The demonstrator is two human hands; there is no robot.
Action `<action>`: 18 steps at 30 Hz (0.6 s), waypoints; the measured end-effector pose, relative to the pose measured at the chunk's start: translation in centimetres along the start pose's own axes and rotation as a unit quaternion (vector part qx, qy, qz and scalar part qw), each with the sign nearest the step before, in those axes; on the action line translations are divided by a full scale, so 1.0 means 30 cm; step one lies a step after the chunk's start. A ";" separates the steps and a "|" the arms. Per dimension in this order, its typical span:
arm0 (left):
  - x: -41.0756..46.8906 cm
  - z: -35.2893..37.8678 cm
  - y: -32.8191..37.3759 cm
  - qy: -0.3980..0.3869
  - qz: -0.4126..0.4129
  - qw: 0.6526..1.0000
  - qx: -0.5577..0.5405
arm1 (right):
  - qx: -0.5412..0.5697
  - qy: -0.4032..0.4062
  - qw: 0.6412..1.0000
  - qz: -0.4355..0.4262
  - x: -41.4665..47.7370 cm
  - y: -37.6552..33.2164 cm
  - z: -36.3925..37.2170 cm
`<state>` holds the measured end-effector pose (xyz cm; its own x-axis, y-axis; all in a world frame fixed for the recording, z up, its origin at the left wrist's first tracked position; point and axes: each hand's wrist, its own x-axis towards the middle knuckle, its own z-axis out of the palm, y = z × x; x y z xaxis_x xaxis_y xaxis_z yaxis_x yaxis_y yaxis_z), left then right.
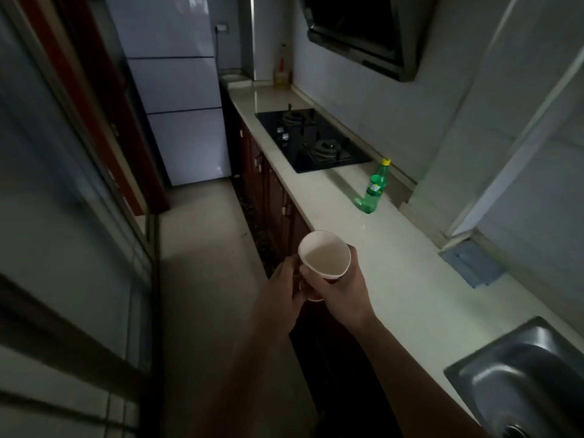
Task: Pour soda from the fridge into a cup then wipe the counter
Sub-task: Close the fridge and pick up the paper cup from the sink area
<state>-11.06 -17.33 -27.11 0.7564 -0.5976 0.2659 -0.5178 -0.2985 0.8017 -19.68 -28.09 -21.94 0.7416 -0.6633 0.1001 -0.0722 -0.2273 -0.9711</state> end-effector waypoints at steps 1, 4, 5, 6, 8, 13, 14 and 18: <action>0.021 -0.017 -0.019 0.004 -0.004 1.000 0.001 | 0.007 -0.006 1.000 0.002 0.025 0.006 0.027; 0.093 -0.066 -0.088 0.010 -0.007 1.000 0.016 | 0.023 -0.030 0.999 0.004 0.121 0.020 0.109; 0.123 -0.080 -0.109 0.013 -0.004 1.000 0.028 | 0.026 -0.038 0.999 0.004 0.158 0.022 0.133; 0.157 -0.093 -0.126 0.015 -0.002 0.999 0.042 | 0.034 -0.046 0.998 0.004 0.199 0.024 0.156; 0.236 -0.119 -0.151 0.020 0.005 0.997 0.069 | 0.059 -0.068 0.996 0.006 0.293 0.028 0.198; 0.489 -0.201 -0.165 0.012 0.014 0.995 0.101 | 0.099 -0.085 0.991 0.011 0.555 0.005 0.280; 0.544 -0.208 -0.171 0.014 0.012 0.994 0.105 | 0.104 -0.084 0.991 0.011 0.606 0.004 0.291; 0.716 -0.173 -0.225 0.010 0.020 0.993 0.115 | 0.117 -0.073 0.990 0.017 0.776 0.028 0.307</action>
<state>10.76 -24.29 -24.02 0.7399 -0.5986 0.3071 -0.6234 -0.4384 0.6475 3.67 -37.14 -22.42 0.8312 -0.5537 0.0498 0.0441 -0.0235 -0.9987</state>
